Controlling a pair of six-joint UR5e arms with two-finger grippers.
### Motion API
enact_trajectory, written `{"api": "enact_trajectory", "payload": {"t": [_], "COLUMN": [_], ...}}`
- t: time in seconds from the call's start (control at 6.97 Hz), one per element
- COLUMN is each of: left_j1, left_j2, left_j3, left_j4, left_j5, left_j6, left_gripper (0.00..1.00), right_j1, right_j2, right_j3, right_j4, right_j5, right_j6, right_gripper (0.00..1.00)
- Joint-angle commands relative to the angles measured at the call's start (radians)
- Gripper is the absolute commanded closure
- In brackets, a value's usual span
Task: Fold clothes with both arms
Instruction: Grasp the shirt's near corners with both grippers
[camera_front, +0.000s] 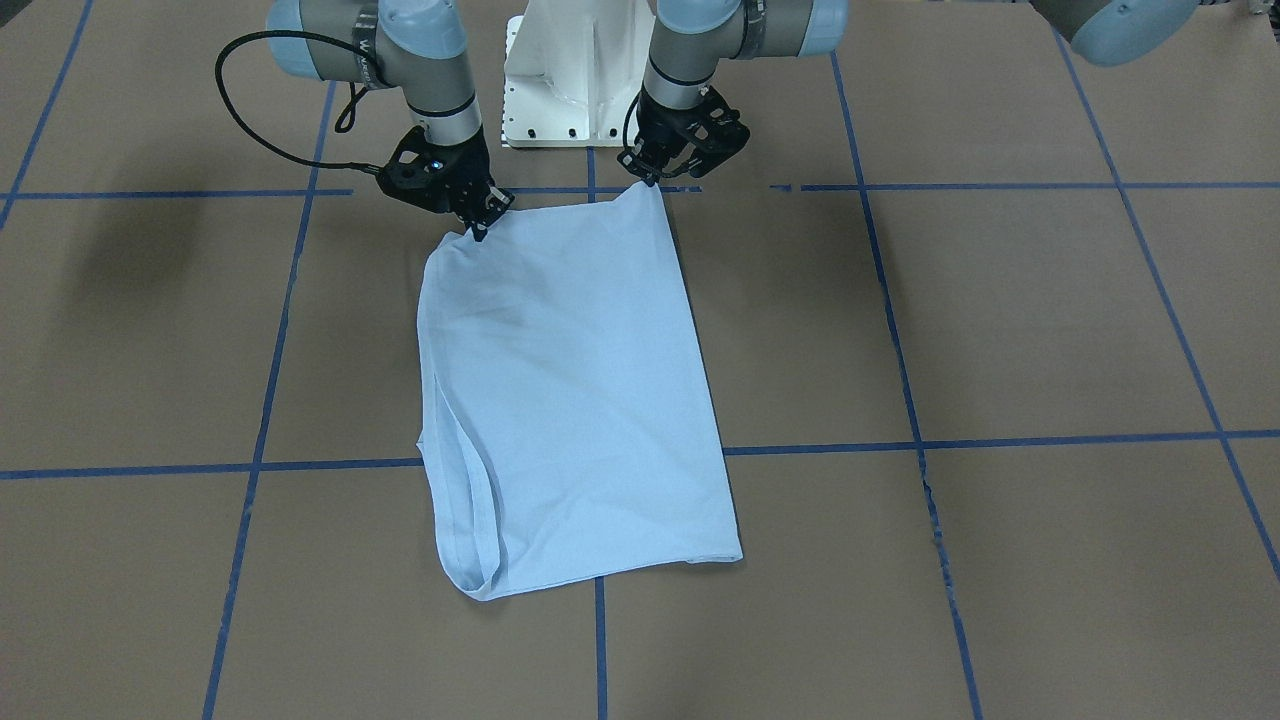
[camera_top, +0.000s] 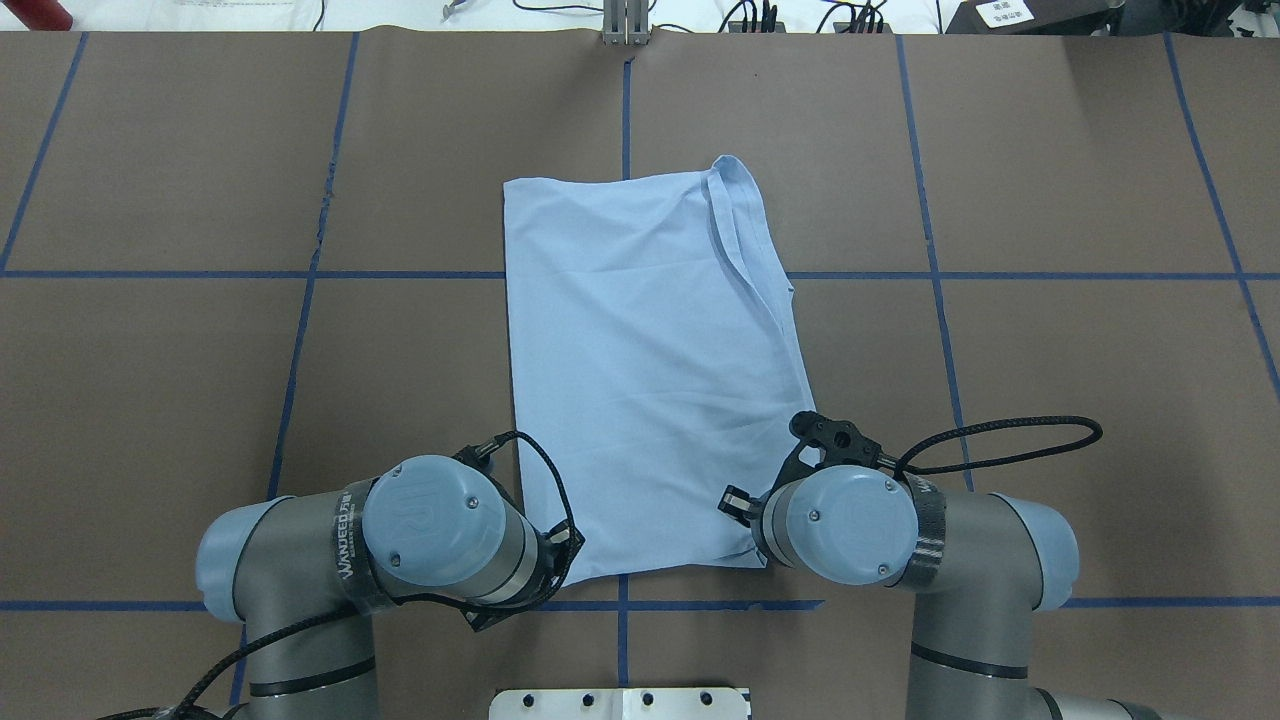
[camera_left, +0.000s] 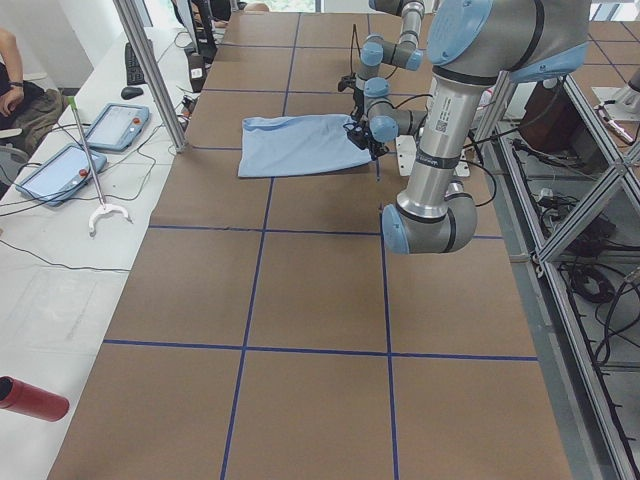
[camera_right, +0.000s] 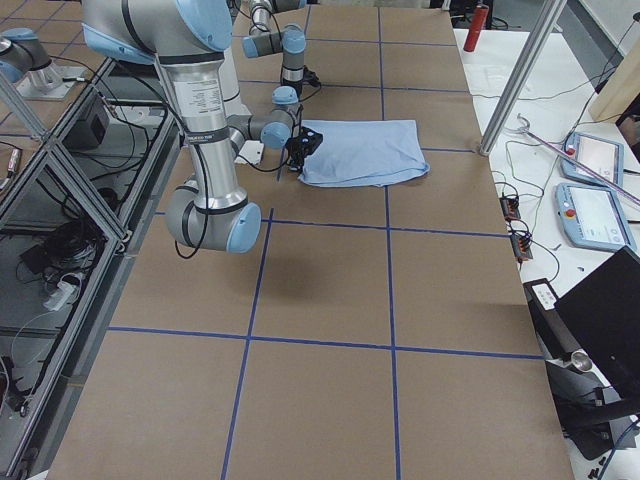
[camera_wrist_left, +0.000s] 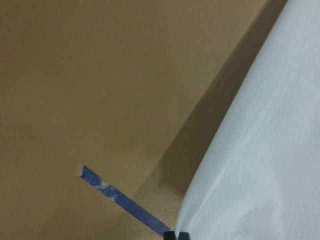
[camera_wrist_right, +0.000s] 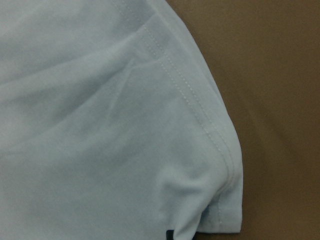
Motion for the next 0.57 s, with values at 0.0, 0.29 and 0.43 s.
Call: {"api": "enact_trajectory", "payload": {"t": [0.0,0.29,0.43], "left_j1": [0.000,-0.002,0.000], "left_j2": [0.000,0.010,0.009], "left_j3": [-0.006,-0.021,-0.055], "left_j4": [0.003,0.009,0.051], "left_j5": [-0.001,0.000,0.002], "left_j6": [0.000,0.000,0.000], "left_gripper": [1.00,1.00,1.00], "right_j1": [0.000,0.000,-0.003], "right_j2": [0.004,0.007,0.004], "right_j3": [0.000,0.012,0.037], "right_j4": [0.001,0.004,0.004], "right_j5": [-0.006,0.011,0.022], "right_j6": [0.010,0.002,0.002], "right_gripper": [1.00,1.00,1.00]}}
